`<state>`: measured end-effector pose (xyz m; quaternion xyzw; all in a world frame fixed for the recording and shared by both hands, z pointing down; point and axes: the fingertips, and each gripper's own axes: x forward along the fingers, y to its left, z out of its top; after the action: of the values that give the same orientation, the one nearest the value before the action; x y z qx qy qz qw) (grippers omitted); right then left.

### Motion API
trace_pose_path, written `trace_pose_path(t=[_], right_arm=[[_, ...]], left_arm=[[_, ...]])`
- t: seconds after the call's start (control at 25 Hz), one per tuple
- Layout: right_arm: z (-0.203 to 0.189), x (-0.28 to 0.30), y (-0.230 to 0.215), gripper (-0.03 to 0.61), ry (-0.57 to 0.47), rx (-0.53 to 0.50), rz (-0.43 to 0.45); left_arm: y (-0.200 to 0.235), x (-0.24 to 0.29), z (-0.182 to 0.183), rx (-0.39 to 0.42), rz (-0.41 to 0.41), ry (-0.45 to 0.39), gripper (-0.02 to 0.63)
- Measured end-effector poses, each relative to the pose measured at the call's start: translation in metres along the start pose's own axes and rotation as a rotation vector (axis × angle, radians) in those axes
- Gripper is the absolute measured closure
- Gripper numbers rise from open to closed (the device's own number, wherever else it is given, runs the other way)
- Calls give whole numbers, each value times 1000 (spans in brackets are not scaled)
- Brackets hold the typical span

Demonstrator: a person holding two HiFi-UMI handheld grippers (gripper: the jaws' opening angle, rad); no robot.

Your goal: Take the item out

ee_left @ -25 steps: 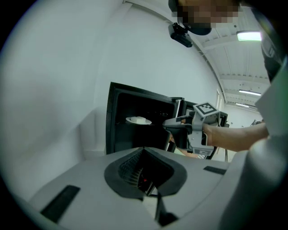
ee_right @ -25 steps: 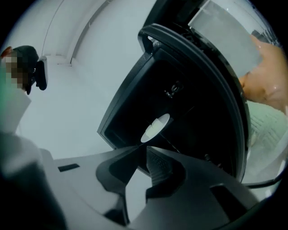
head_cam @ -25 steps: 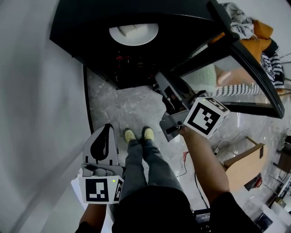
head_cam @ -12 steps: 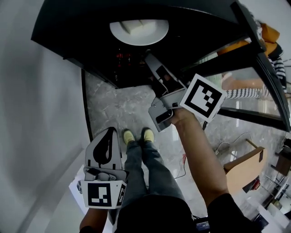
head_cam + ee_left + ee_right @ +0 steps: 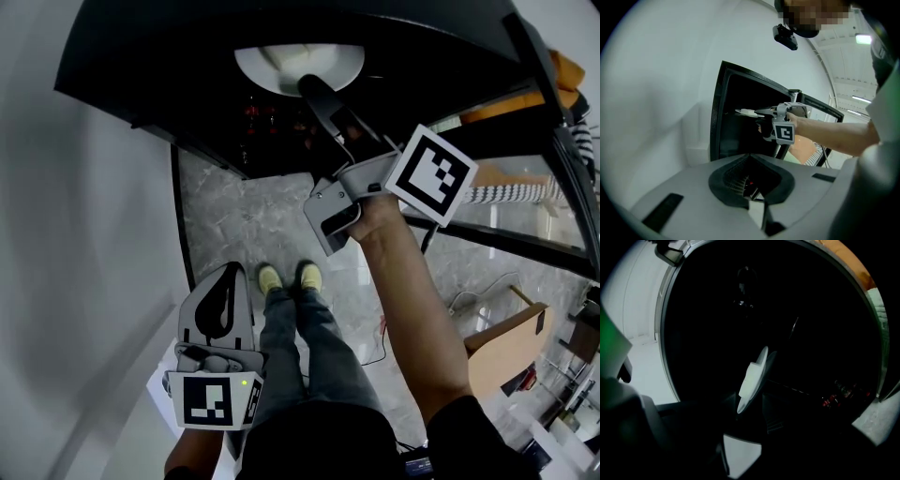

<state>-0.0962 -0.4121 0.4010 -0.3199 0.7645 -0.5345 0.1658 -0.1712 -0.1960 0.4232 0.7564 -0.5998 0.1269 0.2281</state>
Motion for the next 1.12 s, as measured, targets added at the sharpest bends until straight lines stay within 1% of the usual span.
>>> trace_pose_path(t=[0.12,0.24,0.4,0.52,0.88,1.12], right_arm=[[-2,-2,-5,408,-12,41,-9],[-1,0,-11,410,-20,76,-37],[-1,0,-8,411,-22,93,-40],[0,2,-8,464,-23,116,-45],[-2,1,-11,487,-28,219,-81],[-6,-5,-9,518,-36,253,-85]], left_arm=[[-2,-6,-4,-6,-2,-2,604],[-2,-7,-1,-6,-4,-5,604],[-3,-9,2,-3,-6,-10,604],[1,-6,4,-1,-7,-11,604],[1,-10,9,-6,-15,-26,604],[-1,-17,3,-15,-21,-24,604]])
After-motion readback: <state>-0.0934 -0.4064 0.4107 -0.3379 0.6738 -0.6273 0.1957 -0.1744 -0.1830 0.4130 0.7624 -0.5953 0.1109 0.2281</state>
